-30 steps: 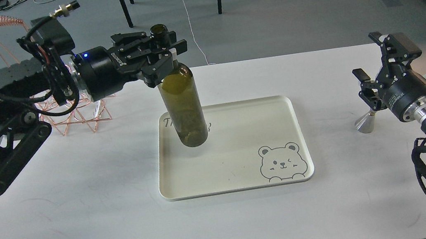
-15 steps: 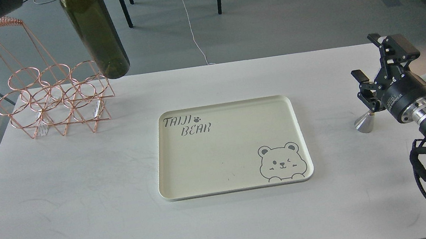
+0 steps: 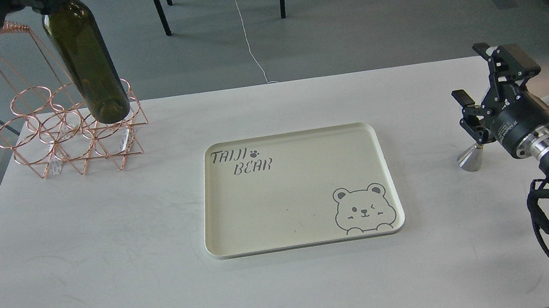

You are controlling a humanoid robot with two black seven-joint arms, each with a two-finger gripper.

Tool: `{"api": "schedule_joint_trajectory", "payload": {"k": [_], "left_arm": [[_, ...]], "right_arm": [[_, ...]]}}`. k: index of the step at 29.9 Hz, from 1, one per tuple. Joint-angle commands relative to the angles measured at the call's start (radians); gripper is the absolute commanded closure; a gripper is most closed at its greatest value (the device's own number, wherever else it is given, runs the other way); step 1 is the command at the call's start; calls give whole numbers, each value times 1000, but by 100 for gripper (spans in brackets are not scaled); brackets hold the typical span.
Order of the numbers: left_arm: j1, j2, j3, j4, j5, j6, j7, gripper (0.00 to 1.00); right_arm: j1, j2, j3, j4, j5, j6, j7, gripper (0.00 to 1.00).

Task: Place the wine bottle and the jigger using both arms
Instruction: 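Lower the bottle into a slot of the wine rack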

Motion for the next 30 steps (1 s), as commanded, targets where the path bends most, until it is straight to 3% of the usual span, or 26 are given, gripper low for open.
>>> {"api": "schedule_joint_trajectory", "payload": {"k": [1,30], "left_arm": [[3,-2,7,29,5,25,0,90],[58,-8,46,52,-3,74,0,86]], "right_arm": [[0,0,0,0,0,0,0,5],[-12,0,6,5,0,-2,0,5]]}}
